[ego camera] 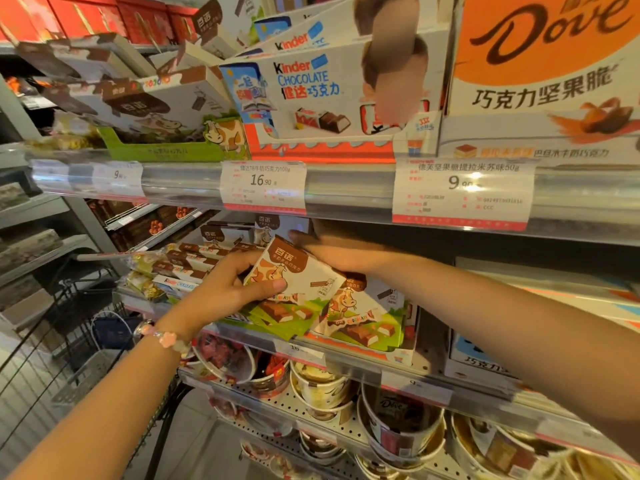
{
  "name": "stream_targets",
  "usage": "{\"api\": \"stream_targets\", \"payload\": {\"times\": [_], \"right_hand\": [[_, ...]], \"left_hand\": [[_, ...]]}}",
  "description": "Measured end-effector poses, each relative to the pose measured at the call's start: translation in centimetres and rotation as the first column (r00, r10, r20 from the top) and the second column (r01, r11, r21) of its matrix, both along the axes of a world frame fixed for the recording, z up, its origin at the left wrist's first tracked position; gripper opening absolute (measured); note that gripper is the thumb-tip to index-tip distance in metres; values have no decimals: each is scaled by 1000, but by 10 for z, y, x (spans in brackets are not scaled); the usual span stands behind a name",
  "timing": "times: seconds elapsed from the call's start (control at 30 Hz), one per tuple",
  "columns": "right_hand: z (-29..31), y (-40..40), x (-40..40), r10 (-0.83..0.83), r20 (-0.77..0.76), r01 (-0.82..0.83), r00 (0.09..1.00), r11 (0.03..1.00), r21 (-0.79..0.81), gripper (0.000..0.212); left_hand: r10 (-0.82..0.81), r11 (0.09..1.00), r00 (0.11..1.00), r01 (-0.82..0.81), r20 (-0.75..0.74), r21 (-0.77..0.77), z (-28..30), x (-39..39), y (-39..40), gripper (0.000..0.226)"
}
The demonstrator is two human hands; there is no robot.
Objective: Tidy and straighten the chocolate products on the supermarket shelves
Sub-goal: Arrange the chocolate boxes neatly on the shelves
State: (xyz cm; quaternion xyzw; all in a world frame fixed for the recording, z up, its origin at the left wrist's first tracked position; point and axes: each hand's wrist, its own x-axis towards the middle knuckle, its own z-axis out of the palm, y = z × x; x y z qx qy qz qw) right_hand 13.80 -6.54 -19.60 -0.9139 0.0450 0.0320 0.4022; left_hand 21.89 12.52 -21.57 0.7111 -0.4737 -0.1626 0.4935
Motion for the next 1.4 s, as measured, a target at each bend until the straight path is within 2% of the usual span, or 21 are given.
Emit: {"api": "stream_targets", "payload": {"times": [0.07,0.13,0.27,0.37,0.47,0.53,0.6,0.67,0.73,0.77,0.83,0.93,0.97,1.03,1.13,1.23,1.3,1.4], "right_hand": [[1,0,-7,-12,136,5,991,999,52,60],[-1,0,-20,85,268,-103,960,993,54,60],[-4,0,-27,189,264,-189,946,982,-24,82],[-2,0,-24,139,278,-150,950,989,17,72],[-2,-4,-26,8,209,-19,978,999,50,67],[0,-9,-28,-126,107,106,986,978,177,54],[1,-13,-29,-216,-17,208,976,914,348,40],[1,-14,-27,-261,-63,261,963,855,448,32],[-1,-14,-25,-328,-11,283,945,798,533,13],[-2,-13,-25,-362,12,290,932,765,575,9],[-5,-12,-24,-412,26,309,911,722,620,14],[-8,-9,-22,-396,-35,321,918,686,653,41],[-7,-7,-21,-367,-50,307,929,686,659,36],[-5,-5,-20,-415,-31,335,909,685,646,10],[-5,-2,-19,-459,-32,359,888,647,673,15],[-5,7,-15,-485,-35,363,874,601,712,17],[-3,14,-12,-528,-7,371,849,586,721,14],[-1,26,-5,-542,20,326,840,533,781,29]], "left_hand": [[-3,1000,1000,4,13,-31,-1,0,0,19],[-2,998,1000,4,27,-63,-1,-1,0,20],[21,994,1000,-19,18,-112,-1,0,1,22],[48,995,998,-44,40,-95,-1,-1,0,16],[135,991,976,-128,170,-47,-2,5,9,53],[197,976,918,-216,345,16,-5,8,22,77],[186,954,780,-288,598,79,-12,11,34,95],[125,929,641,-344,757,139,-17,12,40,102],[118,900,580,-405,806,160,-19,11,42,97],[128,894,561,-422,818,149,-20,12,43,90],[149,894,567,-428,810,135,-22,13,46,75],[156,893,591,-426,791,142,-22,14,48,67],[155,894,598,-423,786,145,-22,15,48,67],[147,895,616,-416,774,161,-19,15,46,67],[116,887,631,-413,767,206,-12,19,44,69],[90,883,641,-405,763,236,-9,22,45,76],[95,864,612,-442,785,241,-9,27,46,91],[159,803,558,-553,814,222,-9,41,54,116]]}}
